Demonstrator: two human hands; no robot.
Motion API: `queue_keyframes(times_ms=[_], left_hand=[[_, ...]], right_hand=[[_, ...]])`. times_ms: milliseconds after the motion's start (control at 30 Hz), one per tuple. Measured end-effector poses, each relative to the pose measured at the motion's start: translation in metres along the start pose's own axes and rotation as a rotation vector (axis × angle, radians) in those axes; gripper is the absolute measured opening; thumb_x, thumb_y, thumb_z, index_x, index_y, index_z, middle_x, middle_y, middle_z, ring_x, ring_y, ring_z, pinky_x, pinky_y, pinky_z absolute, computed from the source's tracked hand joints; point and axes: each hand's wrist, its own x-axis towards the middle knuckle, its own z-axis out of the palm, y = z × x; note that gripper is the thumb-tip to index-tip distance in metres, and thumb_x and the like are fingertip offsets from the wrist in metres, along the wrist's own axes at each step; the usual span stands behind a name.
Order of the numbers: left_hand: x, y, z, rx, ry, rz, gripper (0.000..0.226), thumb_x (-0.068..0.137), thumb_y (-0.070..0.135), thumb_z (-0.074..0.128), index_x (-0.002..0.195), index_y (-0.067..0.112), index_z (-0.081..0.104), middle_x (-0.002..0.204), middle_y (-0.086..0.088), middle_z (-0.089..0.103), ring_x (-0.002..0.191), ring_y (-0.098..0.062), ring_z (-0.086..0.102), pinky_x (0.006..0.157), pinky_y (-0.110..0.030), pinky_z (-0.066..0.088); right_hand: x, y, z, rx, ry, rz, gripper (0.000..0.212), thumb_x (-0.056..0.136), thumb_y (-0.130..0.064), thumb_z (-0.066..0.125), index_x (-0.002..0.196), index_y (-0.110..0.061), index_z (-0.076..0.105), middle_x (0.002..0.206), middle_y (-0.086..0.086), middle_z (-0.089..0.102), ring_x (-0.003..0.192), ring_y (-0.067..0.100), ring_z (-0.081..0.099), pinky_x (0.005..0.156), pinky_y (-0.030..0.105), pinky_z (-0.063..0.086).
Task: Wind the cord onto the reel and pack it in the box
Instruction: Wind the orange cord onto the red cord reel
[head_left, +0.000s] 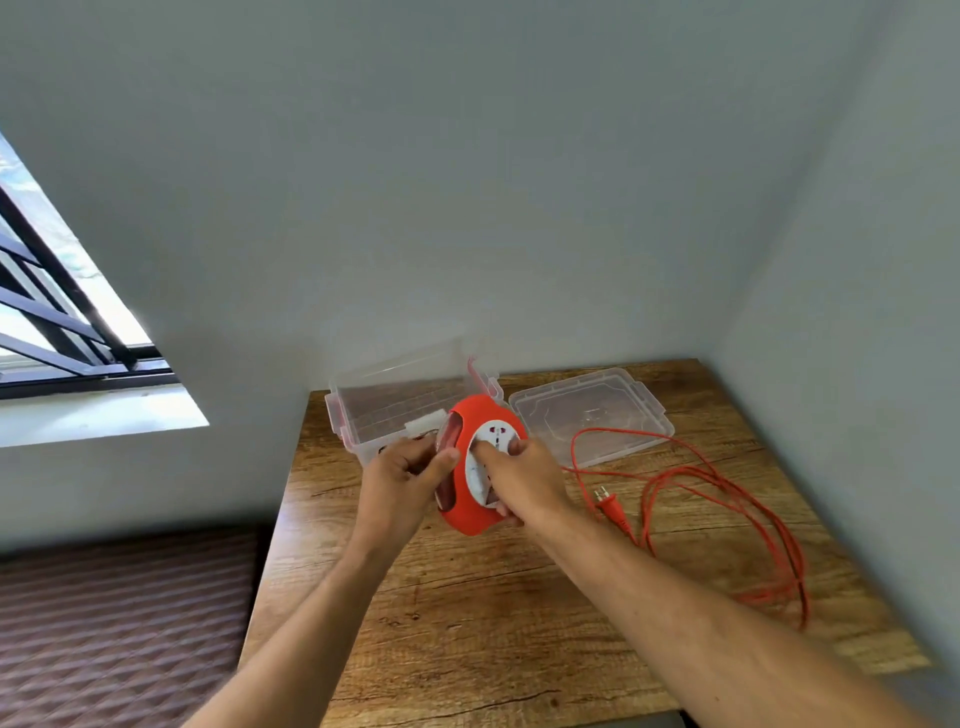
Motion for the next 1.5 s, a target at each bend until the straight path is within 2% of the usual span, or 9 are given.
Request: queue_keyframes(times_ms=[167,333,433,533,633,967,1133,1300,1500], left_hand=[[-0.017,0.004,0.012,0.011,-0.029,-0.047,0.029,0.081,0.039,0.08,0.089,0.066,0.071,0.083,0.022,0.078,0.076,0.004,0.071,0.067,-0.009,0.052],[-0.012,0.002,0.007,0.128,-0.021,-0.146,0.01,0.08,0.036,0.079,0.075,0.045,0.077,0.066,0.007,0.077,0.056,-0.003,0.069,0.059,-0.022,0.058],[-0.005,0.0,-0.001,0.013,0.072,-0.331,0.008,0.078,0.033,0.083,0.07,0.036,0.081,0.065,0.006,0.078,0.057,-0.006,0.073,0.054,-0.026,0.059],[0.004,-0.002,-0.009,-0.065,0.041,-0.446,0.013,0.076,0.03,0.085,0.072,0.017,0.083,0.057,0.001,0.075,0.048,-0.011,0.07,0.045,-0.022,0.051],[0.012,-0.001,-0.016,-0.05,-0.096,-0.47,0.02,0.077,0.03,0.084,0.064,0.015,0.082,0.051,-0.005,0.068,0.042,-0.012,0.059,0.043,-0.023,0.047],[0.026,0.011,-0.01,-0.044,-0.251,-0.428,0.023,0.084,0.033,0.08,0.068,0.016,0.081,0.061,-0.002,0.074,0.053,-0.011,0.067,0.052,-0.024,0.051],[0.019,0.007,-0.001,-0.155,-0.089,-0.324,0.01,0.083,0.029,0.082,0.08,0.019,0.085,0.066,-0.005,0.078,0.059,-0.016,0.072,0.057,-0.028,0.057],[0.002,0.006,0.006,-0.278,-0.093,-0.161,0.011,0.081,0.027,0.081,0.091,0.027,0.085,0.074,-0.006,0.079,0.064,-0.018,0.074,0.059,-0.028,0.059],[-0.026,-0.009,0.021,-0.357,-0.073,-0.135,0.035,0.075,0.017,0.082,0.108,0.03,0.082,0.106,-0.013,0.078,0.093,-0.024,0.076,0.076,-0.034,0.063]], right_hand=[[0.0,0.007,-0.006,0.184,-0.057,0.23,0.036,0.091,-0.045,0.065,0.1,-0.01,0.064,0.047,0.005,0.062,0.036,0.014,0.054,0.036,0.021,0.041],[-0.008,0.01,-0.015,0.272,-0.284,0.308,0.027,0.099,-0.031,0.06,0.113,-0.009,0.055,0.065,0.012,0.073,0.047,0.016,0.066,0.038,0.023,0.048],[-0.009,0.018,-0.035,-0.165,-0.296,-0.018,0.024,0.098,-0.028,0.061,0.118,-0.018,0.053,0.089,0.01,0.076,0.053,0.016,0.069,0.038,0.022,0.046],[-0.005,0.026,-0.064,-0.899,-0.18,-0.778,0.041,0.097,-0.028,0.061,0.133,-0.039,0.046,0.124,0.004,0.065,0.085,0.018,0.069,0.061,0.025,0.055],[-0.001,0.025,-0.074,-1.37,-0.416,-1.268,0.063,0.097,-0.018,0.058,0.144,-0.048,0.029,0.15,0.013,0.038,0.089,0.038,0.066,0.066,0.045,0.06],[0.011,0.012,-0.063,-1.506,-0.316,-1.408,0.064,0.091,-0.033,0.067,0.143,-0.044,0.031,0.131,0.019,0.055,0.063,0.034,0.065,0.048,0.037,0.057],[0.008,0.019,-0.052,-1.219,-0.078,-1.091,0.066,0.085,-0.056,0.059,0.146,-0.043,0.039,0.126,0.006,0.068,0.099,0.027,0.068,0.073,0.036,0.056],[-0.004,0.021,-0.038,-0.553,0.138,-0.549,0.078,0.067,-0.059,0.07,0.139,-0.034,0.053,0.115,-0.002,0.072,0.094,0.02,0.069,0.068,0.03,0.059],[-0.004,0.009,-0.017,0.316,0.049,0.209,0.038,0.082,-0.05,0.07,0.1,-0.016,0.066,0.058,-0.004,0.066,0.038,0.007,0.052,0.036,0.021,0.038]])
